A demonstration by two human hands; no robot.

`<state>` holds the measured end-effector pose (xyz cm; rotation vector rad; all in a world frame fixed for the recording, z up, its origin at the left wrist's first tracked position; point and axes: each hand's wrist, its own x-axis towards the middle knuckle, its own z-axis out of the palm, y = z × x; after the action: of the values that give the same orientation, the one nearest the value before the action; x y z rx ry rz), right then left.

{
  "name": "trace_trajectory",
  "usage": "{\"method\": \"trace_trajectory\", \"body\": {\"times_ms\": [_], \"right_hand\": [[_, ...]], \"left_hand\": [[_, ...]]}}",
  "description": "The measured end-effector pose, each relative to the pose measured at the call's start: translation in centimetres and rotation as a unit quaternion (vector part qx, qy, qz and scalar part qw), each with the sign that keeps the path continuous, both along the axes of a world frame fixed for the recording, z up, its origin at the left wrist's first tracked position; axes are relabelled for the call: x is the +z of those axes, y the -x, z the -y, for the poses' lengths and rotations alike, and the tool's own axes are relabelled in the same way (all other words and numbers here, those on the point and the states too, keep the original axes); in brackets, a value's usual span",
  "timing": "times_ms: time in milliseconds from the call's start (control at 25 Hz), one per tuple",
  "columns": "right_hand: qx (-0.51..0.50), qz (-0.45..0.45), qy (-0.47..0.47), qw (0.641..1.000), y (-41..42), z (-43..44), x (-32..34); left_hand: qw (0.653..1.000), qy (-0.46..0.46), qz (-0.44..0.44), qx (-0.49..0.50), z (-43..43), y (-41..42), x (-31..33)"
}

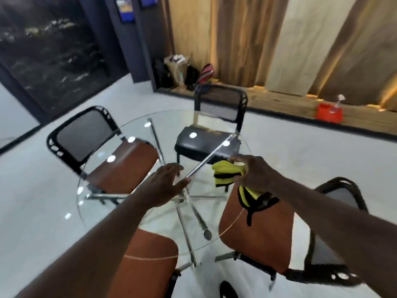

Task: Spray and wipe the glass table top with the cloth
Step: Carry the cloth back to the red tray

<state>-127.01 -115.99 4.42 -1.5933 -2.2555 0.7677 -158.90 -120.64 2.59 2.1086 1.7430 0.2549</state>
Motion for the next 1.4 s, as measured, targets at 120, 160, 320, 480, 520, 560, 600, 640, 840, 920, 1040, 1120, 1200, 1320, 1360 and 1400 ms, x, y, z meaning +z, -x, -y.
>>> {"method": "trace_trajectory", "body": {"times_ms": [120,160,320,480,520,560,600,640,840,920,1040,1120,1200,1320,1360,1400], "right_hand": [[-0.099,0.017,-0.032,0.994,-4.7,2.2,5.7],[-0.126,0.021,-0.043,0.991,-6.6,3.4,7.3],[-0.238,0.011,-0.071,0.969,-14.3,9.5,12.3],[-0.344,0.002,-0.125,0.931,-23.1,16.1,15.9],[-0.369,-0.004,-0.136,0.92,-25.4,17.5,16.5],[-0.392,-0.008,-0.146,0.908,-27.8,18.9,17.0],[-0.414,-0.011,-0.153,0.897,-30.1,20.0,17.2],[-0.435,-0.011,-0.16,0.886,-32.4,21.0,17.4],[-0.521,0.002,-0.163,0.838,-46.6,26.3,17.3],[-0.547,-0.009,-0.16,0.822,-52.6,27.8,17.3],[-0.556,-0.014,-0.156,0.816,-60.3,28.5,17.6],[-0.566,-0.019,-0.163,0.808,-65.3,28.4,18.1],[-0.571,-0.02,-0.172,0.802,-69.6,27.4,18.3],[-0.558,-0.028,-0.189,0.808,-74.1,24.7,18.1],[-0.553,-0.033,-0.189,0.811,-75.7,23.4,17.8],[-0.549,-0.037,-0.184,0.815,-77.3,22.0,17.5]], "left_hand": [[0.997,-0.035,0.005,-0.066,-1.9,-2.3,3.7],[0.994,-0.056,0.009,-0.095,-2.6,-3.6,4.7],[0.972,-0.111,0.009,-0.205,-4.1,-11.2,8.9],[0.937,-0.16,0.023,-0.31,-5.1,-21.9,12.9],[0.928,-0.167,0.025,-0.332,-5.2,-24.9,13.8],[0.92,-0.172,0.029,-0.352,-5.5,-28.0,14.4],[0.912,-0.176,0.032,-0.37,-5.5,-30.8,15.0],[0.905,-0.18,0.033,-0.385,-5.5,-33.4,15.4],[0.866,-0.187,0.038,-0.462,-5.5,-50.7,15.5],[0.852,-0.19,0.046,-0.486,-4.9,-58.3,15.4],[0.842,-0.183,0.044,-0.506,-4.6,-68.1,16.0],[0.843,-0.176,0.047,-0.507,-4.7,-74.3,16.5],[0.845,-0.163,0.052,-0.506,-5.7,-79.3,16.8],[0.847,-0.166,0.039,-0.503,-7.7,-84.5,16.5],[0.852,-0.16,0.032,-0.498,-8.4,-86.2,16.4],[0.854,-0.159,0.033,-0.494,-9.7,-87.9,15.9]]}}
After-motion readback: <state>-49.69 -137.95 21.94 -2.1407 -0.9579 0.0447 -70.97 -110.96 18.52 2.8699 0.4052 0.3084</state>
